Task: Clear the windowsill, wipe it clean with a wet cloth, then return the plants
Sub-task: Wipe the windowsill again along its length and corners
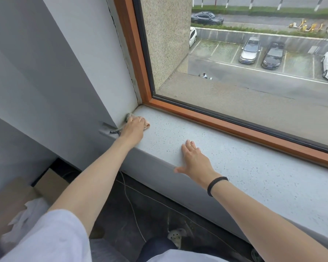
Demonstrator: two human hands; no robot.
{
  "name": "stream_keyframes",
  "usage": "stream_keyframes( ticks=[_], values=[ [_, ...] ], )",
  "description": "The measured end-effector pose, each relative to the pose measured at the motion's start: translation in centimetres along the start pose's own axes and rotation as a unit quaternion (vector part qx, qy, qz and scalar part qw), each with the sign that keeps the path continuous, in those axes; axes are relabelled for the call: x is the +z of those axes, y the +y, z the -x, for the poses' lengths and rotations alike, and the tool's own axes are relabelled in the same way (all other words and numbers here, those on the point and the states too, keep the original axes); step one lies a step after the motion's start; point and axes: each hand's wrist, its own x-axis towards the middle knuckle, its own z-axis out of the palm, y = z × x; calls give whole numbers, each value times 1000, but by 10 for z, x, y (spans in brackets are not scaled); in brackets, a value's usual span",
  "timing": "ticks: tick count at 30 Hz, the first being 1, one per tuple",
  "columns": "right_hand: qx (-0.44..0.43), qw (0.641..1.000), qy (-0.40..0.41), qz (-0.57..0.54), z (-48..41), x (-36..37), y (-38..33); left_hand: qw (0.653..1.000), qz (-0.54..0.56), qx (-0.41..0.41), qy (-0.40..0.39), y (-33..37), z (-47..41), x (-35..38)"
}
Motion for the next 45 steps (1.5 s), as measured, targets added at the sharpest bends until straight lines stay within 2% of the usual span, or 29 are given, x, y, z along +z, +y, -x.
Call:
stream_keyframes(
  ticks=[6,13,18,24,30,37,39,42,45],
  values=[
    [-1,1000,5,-2,-4,-1,2,999,6,36,25,-15,29,10],
    [5,1000,0,-8,-4,-5,5,999,7,-40,12,3,-14,-3],
    [4,1000,0,-7,-9,-10,6,999,10,31,5,-9,12,11],
    [6,1000,1,-9,-12,-11,10,997,24,-66,11,5,-29,0],
    [2,1000,1,-9,-17,-12,14,999,44,28,7,7,3,20],
    [1,1000,2,-9,-19,-14,17,994,46,-95,19,19,-42,-7],
    [-2,1000,0,-8,-22,-14,16,996,48,-78,18,18,-43,-3],
    [0,1000,0,-9,-24,-15,16,999,44,-2,7,5,-28,12],
    [-1,1000,-5,-7,-26,-16,16,1000,11,-23,14,-14,-30,9]
  ],
)
